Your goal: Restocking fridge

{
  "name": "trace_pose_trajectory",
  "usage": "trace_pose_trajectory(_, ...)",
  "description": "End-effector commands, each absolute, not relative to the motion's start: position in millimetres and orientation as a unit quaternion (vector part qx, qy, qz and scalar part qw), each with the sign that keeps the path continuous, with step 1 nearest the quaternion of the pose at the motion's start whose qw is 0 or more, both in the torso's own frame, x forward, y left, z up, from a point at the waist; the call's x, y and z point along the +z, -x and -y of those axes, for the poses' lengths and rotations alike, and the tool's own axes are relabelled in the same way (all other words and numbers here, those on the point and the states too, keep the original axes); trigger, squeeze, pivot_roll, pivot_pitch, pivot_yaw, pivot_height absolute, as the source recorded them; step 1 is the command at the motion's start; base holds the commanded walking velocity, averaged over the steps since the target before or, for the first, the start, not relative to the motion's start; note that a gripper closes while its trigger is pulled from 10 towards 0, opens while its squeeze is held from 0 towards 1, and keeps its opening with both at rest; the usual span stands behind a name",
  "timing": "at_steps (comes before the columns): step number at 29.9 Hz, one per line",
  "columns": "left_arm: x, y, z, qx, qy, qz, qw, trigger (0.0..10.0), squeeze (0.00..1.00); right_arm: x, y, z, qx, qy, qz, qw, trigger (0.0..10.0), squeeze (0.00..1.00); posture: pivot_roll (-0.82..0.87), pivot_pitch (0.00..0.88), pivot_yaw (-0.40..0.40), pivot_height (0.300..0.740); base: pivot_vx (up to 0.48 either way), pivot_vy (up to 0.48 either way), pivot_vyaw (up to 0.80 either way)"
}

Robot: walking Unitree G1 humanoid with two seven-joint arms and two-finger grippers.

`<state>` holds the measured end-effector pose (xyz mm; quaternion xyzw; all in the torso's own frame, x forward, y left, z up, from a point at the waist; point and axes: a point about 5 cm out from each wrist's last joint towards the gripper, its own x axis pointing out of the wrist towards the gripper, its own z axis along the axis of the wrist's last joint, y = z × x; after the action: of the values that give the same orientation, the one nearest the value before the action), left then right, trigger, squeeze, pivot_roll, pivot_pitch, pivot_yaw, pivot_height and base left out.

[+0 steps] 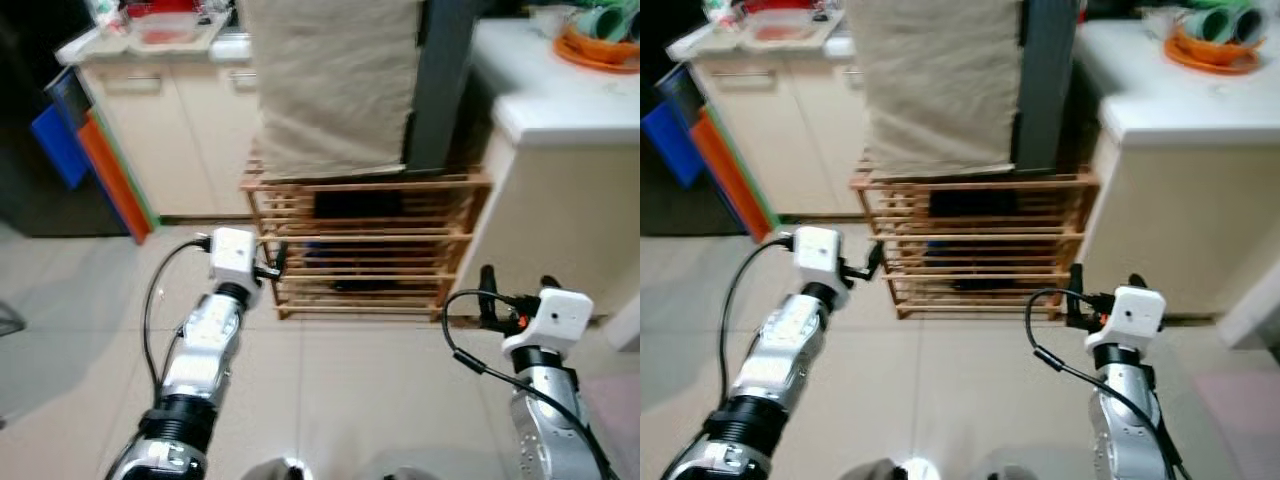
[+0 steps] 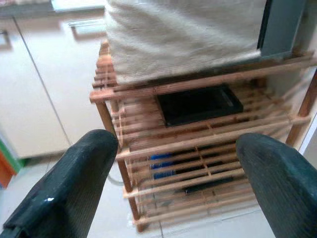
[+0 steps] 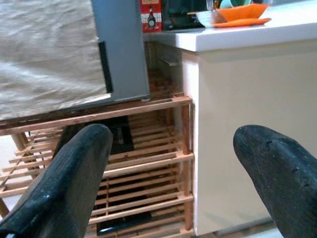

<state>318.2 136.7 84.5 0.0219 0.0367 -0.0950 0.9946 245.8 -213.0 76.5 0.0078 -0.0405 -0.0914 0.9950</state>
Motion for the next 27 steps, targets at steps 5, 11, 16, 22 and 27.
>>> trace_pose_trajectory(5, 90, -304, -161, -0.051, -0.007, 0.004, 0.999, 10.0, 0.0, 84, -242, 216, -0.113, -0.009, 0.064, 0.991, 10.0, 0.0, -0.06, 0.044, 0.056, 0.71, 0.0, 0.0, 0.0)
trace_pose_trajectory(11, 79, -277, -169, -0.1, -0.094, 0.027, 0.99, 10.0, 0.0, 85, -237, 206, -0.083, 0.005, 0.069, 0.994, 10.0, 0.0, -0.06, 0.041, 0.052, 0.71, 0.0, 0.0, 0.0)
trace_pose_trajectory(16, 74, -278, -167, -0.089, -0.093, 0.009, 0.992, 10.0, 0.0, 80, -237, 201, -0.074, 0.005, 0.057, 0.996, 10.0, 0.0, -0.05, 0.034, 0.046, 0.71, 0.0, 0.0, 0.0)
trace_pose_trajectory(22, 88, -294, -163, -0.065, -0.051, 0.016, 0.996, 10.0, 0.0, 76, -238, 199, -0.066, 0.009, 0.051, 0.997, 10.0, 0.0, -0.05, 0.027, 0.045, 0.71, 0.382, 0.0, 0.0)
trace_pose_trajectory(27, 88, -299, -168, -0.052, -0.042, 0.007, 0.998, 10.0, 0.0, 76, -238, 198, -0.066, 0.007, 0.051, 0.996, 10.0, 0.0, -0.05, 0.026, 0.048, 0.71, 0.458, 0.0, 0.0)
